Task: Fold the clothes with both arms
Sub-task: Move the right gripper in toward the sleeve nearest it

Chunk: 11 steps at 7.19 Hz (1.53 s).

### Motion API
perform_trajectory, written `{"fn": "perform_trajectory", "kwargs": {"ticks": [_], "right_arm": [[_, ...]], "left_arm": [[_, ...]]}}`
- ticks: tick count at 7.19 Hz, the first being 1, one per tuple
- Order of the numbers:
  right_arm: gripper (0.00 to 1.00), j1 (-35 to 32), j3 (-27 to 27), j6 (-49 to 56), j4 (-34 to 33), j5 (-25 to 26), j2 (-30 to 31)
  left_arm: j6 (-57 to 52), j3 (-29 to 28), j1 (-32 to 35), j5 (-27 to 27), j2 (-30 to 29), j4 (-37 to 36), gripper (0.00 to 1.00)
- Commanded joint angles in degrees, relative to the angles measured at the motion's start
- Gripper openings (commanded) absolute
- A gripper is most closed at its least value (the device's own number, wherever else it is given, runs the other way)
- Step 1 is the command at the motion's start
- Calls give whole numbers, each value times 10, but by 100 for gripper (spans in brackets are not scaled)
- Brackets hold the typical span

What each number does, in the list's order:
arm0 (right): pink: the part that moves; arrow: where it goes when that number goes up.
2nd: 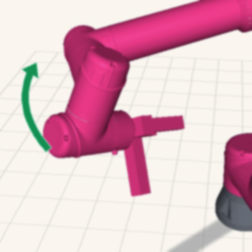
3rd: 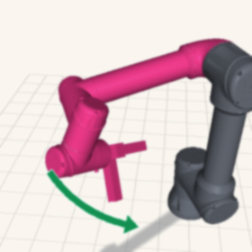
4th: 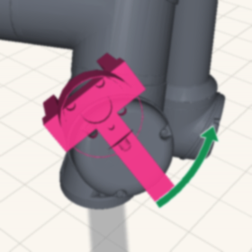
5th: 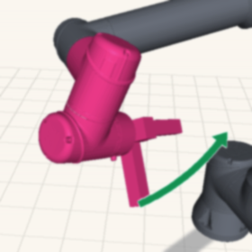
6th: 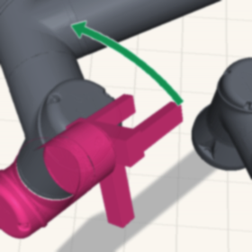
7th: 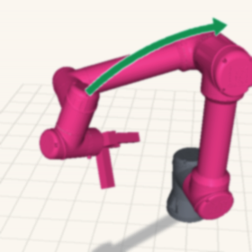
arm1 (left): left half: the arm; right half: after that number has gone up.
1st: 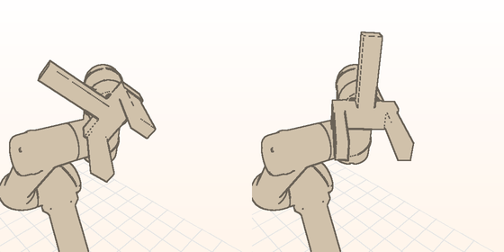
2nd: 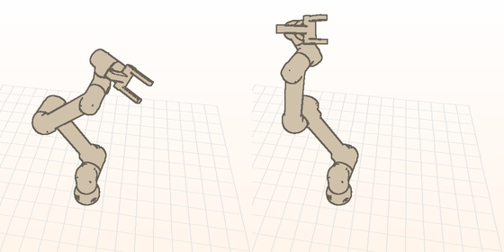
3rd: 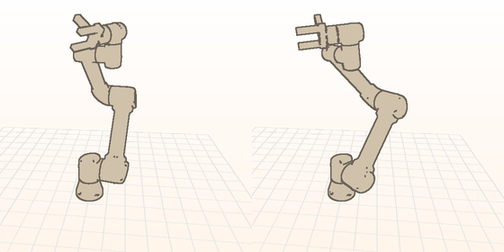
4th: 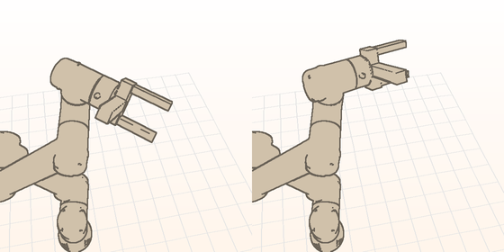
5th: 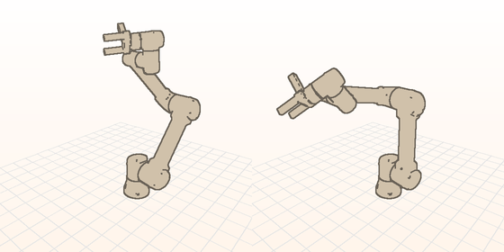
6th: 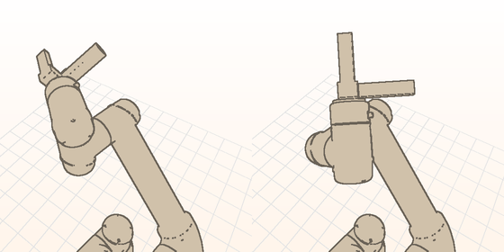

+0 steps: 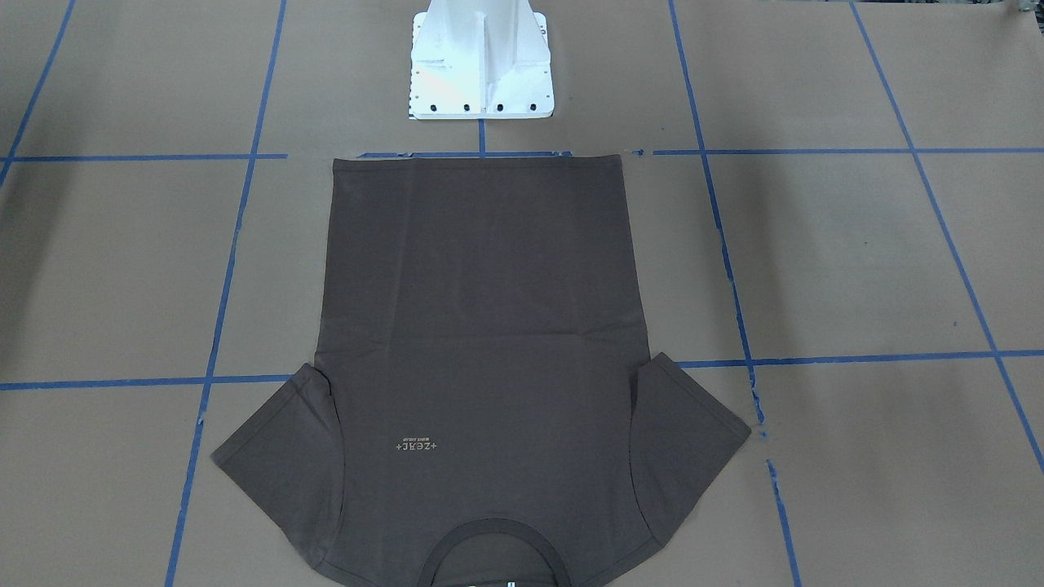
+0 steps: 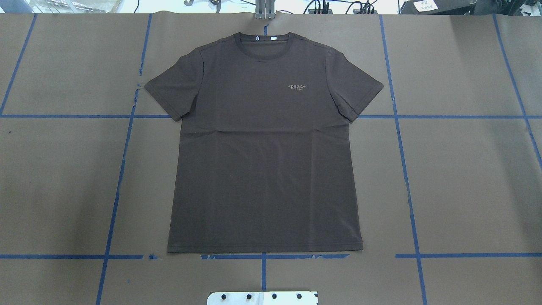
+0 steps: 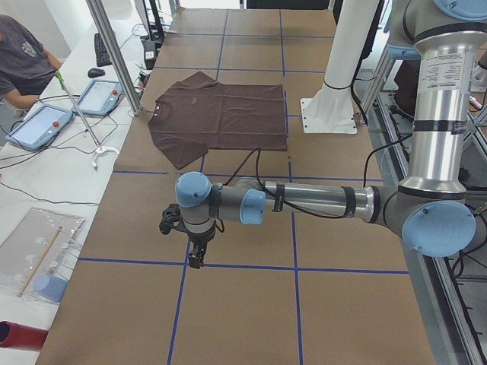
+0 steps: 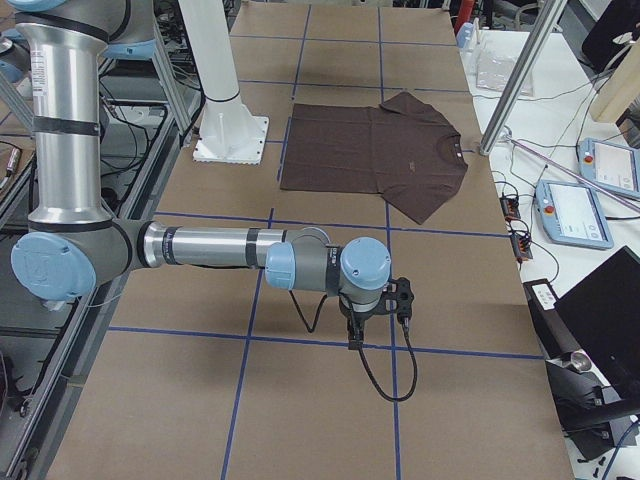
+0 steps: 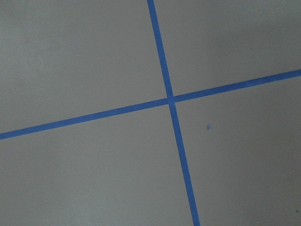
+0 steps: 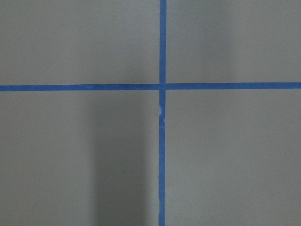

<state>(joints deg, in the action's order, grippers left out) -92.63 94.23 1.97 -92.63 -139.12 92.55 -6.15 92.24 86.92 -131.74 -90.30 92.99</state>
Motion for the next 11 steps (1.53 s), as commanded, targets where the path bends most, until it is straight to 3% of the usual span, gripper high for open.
{"fn": "perform_trajectory", "kwargs": {"ticks": [1,3,5,7,8,10,11], "right_arm": [[100,0,6,-13,1,-7,-4],[100,3,9,-33,9,-12,-16],[100,54,5,-49,90,-12,-66],[100,107,-16,-67,136,-13,-91],[100,122,-76,-92,216,-12,-127],[100,190,-168,-221,239,-13,-239],[100,203,-178,-228,239,-8,-256]], "left_arm": [[0,1,0,-3,-1,-1,100],[5,9,-2,-2,-34,-1,100],[5,1,-3,-4,-82,4,100],[8,10,-5,-36,-81,51,100],[8,11,-5,-43,-81,68,100],[8,-32,-17,-37,-129,94,100],[6,-39,-22,-32,-147,118,100]]}}
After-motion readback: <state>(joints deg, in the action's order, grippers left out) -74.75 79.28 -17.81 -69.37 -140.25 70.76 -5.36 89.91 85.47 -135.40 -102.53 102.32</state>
